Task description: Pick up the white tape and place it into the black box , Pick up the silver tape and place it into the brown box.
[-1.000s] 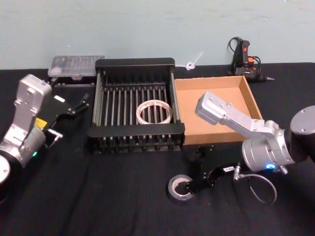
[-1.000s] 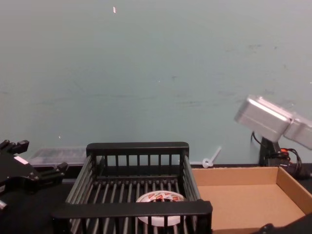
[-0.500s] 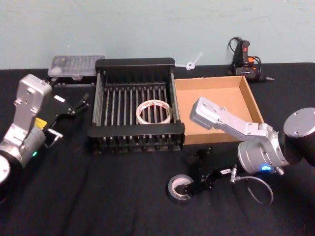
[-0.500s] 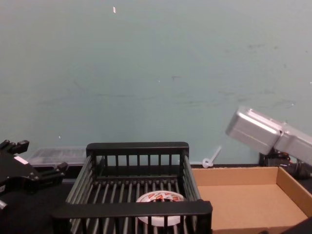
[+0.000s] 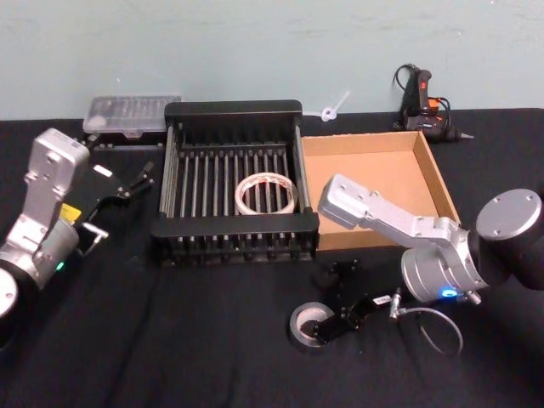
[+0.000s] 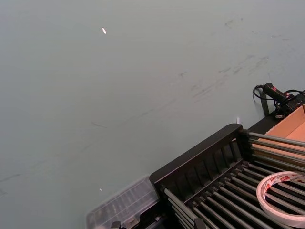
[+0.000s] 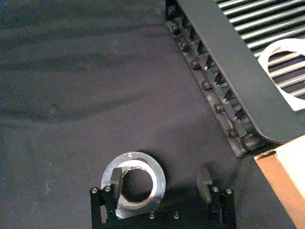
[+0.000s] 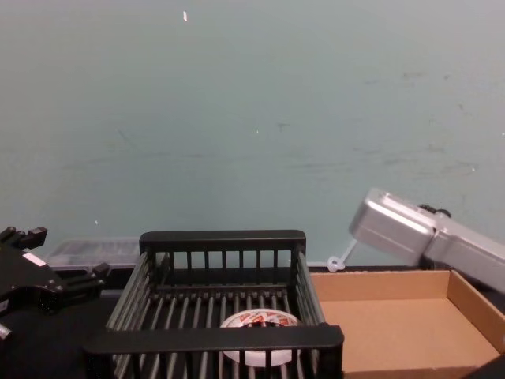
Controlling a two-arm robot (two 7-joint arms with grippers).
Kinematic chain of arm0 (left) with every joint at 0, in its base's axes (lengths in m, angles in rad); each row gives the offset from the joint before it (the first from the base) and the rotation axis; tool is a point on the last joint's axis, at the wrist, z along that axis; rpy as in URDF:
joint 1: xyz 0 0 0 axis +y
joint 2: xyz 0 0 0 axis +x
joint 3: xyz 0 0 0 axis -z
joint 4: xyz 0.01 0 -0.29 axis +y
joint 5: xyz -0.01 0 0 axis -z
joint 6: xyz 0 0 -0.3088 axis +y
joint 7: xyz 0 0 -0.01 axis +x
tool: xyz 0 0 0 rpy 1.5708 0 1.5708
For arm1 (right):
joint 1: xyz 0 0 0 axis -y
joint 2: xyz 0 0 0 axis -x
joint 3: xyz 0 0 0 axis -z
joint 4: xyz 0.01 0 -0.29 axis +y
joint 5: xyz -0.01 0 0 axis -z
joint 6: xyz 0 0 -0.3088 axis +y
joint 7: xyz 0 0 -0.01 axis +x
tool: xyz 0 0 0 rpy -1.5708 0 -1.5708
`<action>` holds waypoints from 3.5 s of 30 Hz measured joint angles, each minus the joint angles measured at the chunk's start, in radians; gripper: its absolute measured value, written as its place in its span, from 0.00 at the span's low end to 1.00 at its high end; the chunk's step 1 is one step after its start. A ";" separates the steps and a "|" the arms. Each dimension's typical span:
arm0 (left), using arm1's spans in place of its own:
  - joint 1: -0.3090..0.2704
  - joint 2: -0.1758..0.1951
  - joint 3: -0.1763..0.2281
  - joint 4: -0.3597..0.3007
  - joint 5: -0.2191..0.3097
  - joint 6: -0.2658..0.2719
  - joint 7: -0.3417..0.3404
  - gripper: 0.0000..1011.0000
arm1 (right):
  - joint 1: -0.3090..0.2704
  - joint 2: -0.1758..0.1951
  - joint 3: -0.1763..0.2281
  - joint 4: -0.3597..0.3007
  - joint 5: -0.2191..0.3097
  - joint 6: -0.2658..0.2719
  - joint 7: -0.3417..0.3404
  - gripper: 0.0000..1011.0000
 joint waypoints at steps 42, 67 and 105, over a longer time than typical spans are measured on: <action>0.000 0.000 0.000 0.000 0.000 0.000 0.000 0.99 | -0.002 -0.007 -0.001 0.012 -0.015 0.009 0.003 0.80; 0.000 0.000 0.000 0.000 0.000 0.000 0.000 0.99 | -0.002 -0.007 -0.001 0.011 -0.014 0.009 0.003 0.17; 0.000 0.000 0.000 0.000 0.000 0.000 0.000 0.99 | -0.010 0.004 0.171 0.060 0.055 0.046 -0.139 0.17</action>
